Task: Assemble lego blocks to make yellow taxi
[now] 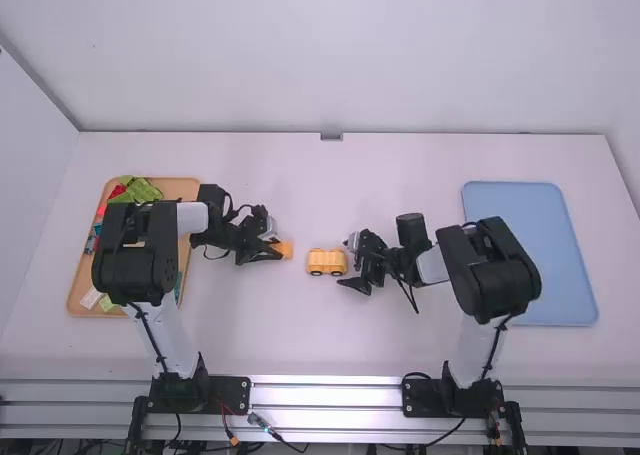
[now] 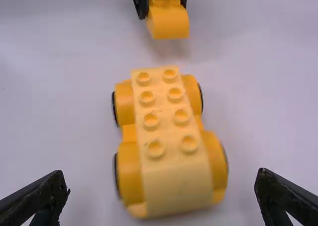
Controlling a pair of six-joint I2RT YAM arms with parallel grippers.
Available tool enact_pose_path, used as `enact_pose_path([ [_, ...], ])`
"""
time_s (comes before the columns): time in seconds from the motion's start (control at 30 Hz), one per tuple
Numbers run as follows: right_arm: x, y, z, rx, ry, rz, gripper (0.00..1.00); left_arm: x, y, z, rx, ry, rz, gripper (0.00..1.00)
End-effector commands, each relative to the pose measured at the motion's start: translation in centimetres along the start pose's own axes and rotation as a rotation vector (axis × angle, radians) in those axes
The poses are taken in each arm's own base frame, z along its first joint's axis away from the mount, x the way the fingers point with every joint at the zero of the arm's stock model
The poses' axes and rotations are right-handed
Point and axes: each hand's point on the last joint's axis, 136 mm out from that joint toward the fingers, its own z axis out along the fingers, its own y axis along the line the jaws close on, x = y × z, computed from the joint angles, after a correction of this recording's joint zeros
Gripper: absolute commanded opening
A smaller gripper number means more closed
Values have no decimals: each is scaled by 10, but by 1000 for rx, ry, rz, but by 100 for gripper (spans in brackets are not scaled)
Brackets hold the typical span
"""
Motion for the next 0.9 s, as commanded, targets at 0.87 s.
enact_pose_path([
  [0.87,8,3,51,-89,-15,-32,97,-33,-3,-1,52,-50,2,2],
])
